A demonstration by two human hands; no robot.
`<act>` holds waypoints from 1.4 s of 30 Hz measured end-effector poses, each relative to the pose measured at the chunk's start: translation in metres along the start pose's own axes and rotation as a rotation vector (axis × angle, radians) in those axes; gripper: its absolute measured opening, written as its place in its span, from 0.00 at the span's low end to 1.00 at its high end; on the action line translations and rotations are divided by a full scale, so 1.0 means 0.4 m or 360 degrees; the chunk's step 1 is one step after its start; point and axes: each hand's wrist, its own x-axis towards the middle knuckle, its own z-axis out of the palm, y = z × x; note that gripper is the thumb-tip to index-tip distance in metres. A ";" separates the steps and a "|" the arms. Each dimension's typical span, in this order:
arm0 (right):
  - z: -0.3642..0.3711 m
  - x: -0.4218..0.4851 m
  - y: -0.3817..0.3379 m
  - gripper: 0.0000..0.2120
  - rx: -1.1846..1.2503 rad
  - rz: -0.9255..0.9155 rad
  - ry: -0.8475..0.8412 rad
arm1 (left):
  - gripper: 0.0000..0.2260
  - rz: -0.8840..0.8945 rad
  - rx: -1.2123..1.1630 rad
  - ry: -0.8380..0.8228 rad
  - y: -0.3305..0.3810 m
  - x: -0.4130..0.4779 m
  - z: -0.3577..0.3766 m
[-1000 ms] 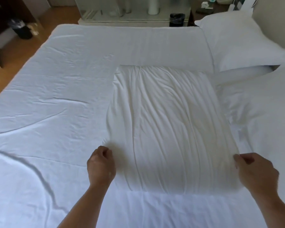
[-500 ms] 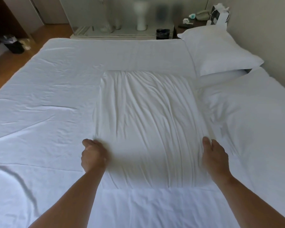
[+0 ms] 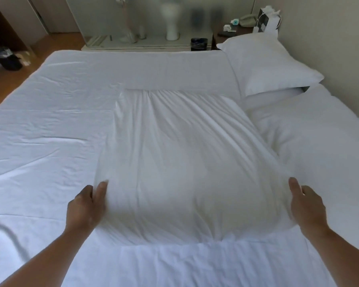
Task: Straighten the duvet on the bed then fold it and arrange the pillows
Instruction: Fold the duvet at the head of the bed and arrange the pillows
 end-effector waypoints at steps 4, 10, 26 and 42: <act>0.027 -0.115 0.053 0.42 0.0007 0.0009 0.0007 | 0.35 -0.0069 -0.0206 0.0023 -0.067 -0.107 0.015; 0.100 -0.250 0.087 0.37 0.0066 -0.0153 0.0060 | 0.36 -0.0256 -0.0032 -0.0064 -0.105 -0.154 0.074; 0.158 -0.311 0.072 0.20 -0.0146 -0.0376 -0.0585 | 0.29 0.0391 0.0579 -0.0286 -0.204 -0.087 0.037; -0.028 -0.162 -0.018 0.04 -0.0629 -0.0936 -0.0182 | 0.13 0.0588 0.0324 -0.0102 -0.165 -0.034 -0.087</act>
